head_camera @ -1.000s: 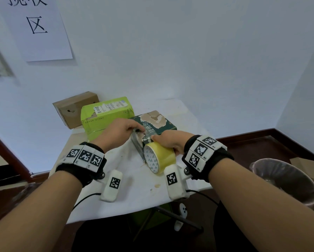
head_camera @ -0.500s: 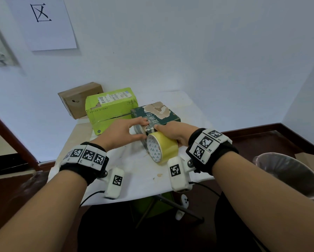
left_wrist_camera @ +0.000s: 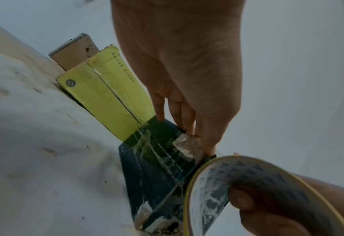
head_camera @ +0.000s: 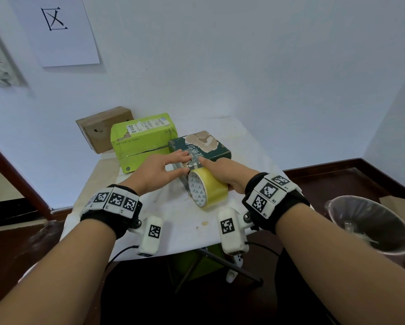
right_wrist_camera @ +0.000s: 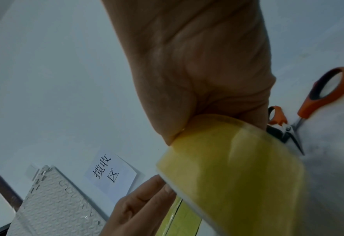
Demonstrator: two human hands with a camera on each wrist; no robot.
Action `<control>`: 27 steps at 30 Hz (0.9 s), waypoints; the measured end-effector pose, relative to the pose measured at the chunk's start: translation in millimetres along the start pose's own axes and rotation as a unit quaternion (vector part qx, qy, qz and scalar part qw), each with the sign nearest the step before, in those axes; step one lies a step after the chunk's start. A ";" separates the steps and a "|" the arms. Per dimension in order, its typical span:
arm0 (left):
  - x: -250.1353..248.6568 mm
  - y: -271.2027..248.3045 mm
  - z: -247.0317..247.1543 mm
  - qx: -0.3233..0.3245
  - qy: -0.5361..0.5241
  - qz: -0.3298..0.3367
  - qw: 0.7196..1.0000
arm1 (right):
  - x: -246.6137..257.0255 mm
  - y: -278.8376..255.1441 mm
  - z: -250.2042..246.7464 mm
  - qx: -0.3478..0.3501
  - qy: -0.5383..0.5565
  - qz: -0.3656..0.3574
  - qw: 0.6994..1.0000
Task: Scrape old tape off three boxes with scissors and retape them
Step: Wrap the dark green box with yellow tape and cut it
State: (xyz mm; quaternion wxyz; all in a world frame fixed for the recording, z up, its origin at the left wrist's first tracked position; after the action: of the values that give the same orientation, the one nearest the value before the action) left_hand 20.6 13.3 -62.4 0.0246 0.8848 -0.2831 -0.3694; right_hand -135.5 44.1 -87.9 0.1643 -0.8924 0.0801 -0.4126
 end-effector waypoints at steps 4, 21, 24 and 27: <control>0.4 -0.3 1.4 0.011 0.001 -0.004 1.000 | -4.1 -7.7 1.3 0.027 0.088 -0.003 0.996; 5.3 -2.2 3.2 0.012 -0.039 0.002 0.999 | -10.4 -22.3 10.8 0.037 0.263 0.003 0.964; 6.6 -1.9 2.4 0.016 -0.056 -0.001 0.998 | -9.0 -23.2 13.1 0.042 0.259 0.007 0.965; 6.7 -0.7 1.8 0.019 -0.053 0.001 0.998 | -5.8 -23.3 9.7 0.045 0.239 0.018 0.970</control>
State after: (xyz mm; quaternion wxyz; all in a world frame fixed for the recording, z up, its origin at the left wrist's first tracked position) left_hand 23.5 10.7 -68.1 -0.0070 0.8639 -0.2916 -0.4107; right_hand -131.7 69.7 -89.4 0.1880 -0.7577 0.1142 -0.6144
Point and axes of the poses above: each hand's wrist, its own y-axis towards the middle knuckle, its own z-axis out of the palm, x = y × z, the point moved 7 cm from there along y, towards the middle knuckle, and after that the axes turned 7 degrees about -y, right-handed, at the moved point
